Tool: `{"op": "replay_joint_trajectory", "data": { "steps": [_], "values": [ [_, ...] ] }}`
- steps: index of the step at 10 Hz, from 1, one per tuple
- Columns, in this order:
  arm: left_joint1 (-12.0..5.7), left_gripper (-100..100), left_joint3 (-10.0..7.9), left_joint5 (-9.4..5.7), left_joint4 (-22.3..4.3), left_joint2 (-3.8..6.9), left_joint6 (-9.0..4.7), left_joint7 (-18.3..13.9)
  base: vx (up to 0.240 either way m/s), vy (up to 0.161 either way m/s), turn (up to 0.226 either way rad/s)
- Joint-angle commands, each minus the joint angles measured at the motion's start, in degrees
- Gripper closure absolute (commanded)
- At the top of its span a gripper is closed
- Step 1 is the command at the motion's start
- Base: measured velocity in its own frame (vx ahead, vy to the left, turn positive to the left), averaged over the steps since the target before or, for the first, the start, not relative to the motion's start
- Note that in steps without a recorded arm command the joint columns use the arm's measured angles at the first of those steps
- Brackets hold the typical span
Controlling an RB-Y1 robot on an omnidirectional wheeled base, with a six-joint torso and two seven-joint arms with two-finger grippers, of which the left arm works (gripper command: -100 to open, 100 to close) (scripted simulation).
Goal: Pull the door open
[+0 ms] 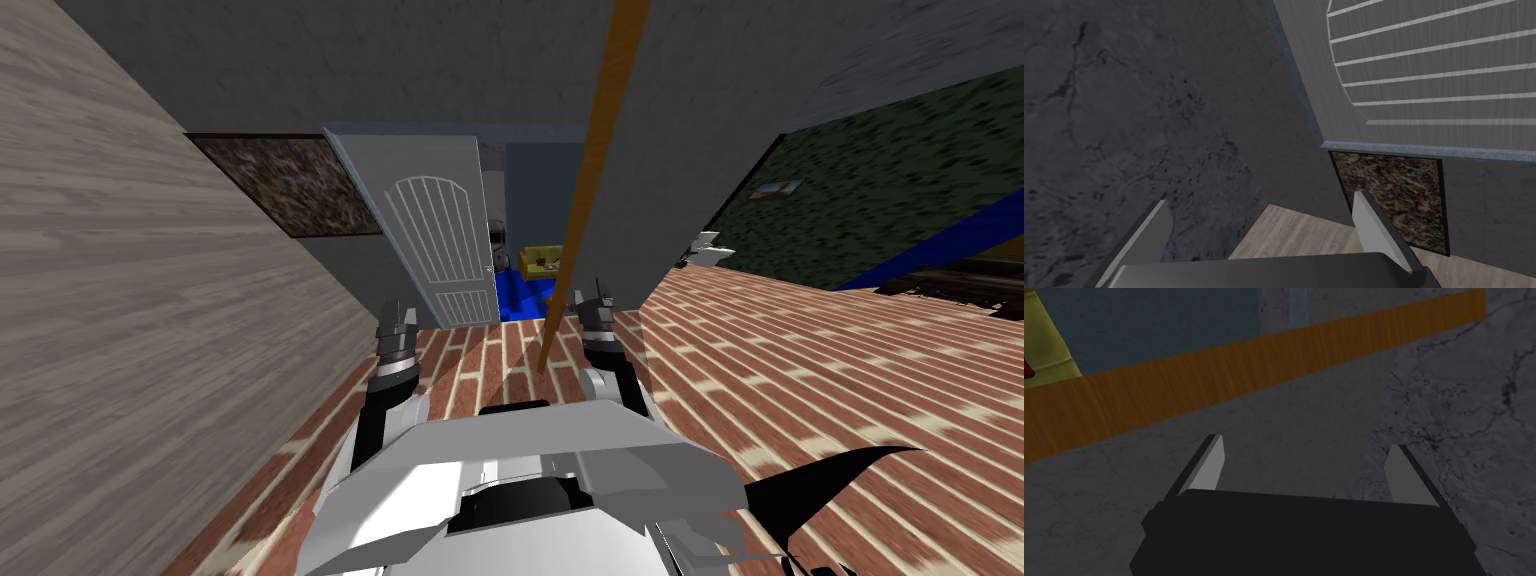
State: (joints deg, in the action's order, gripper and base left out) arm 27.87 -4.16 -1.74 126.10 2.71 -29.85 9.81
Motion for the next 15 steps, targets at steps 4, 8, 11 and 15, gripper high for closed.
{"op": "replay_joint_trajectory", "data": {
  "steps": [4,8,11,15],
  "values": [
    [-3.32,-100,-1.45,-1.21,-5.3,0.49,-0.23,1.1,0.061,0.016,-0.071],
    [-7.23,-100,-3.16,-2.63,-11.2,0.91,-0.51,2.4,0.075,0.027,-0.08],
    [-10.82,-100,-4.73,-3.93,-17.1,1.23,-0.76,3.6,0.086,0.037,-0.109],
    [-14.92,-100,-6.52,-5.42,-23.6,1.5,-1.05,5.0,0.087,0.043,-0.103]
  ]
}}
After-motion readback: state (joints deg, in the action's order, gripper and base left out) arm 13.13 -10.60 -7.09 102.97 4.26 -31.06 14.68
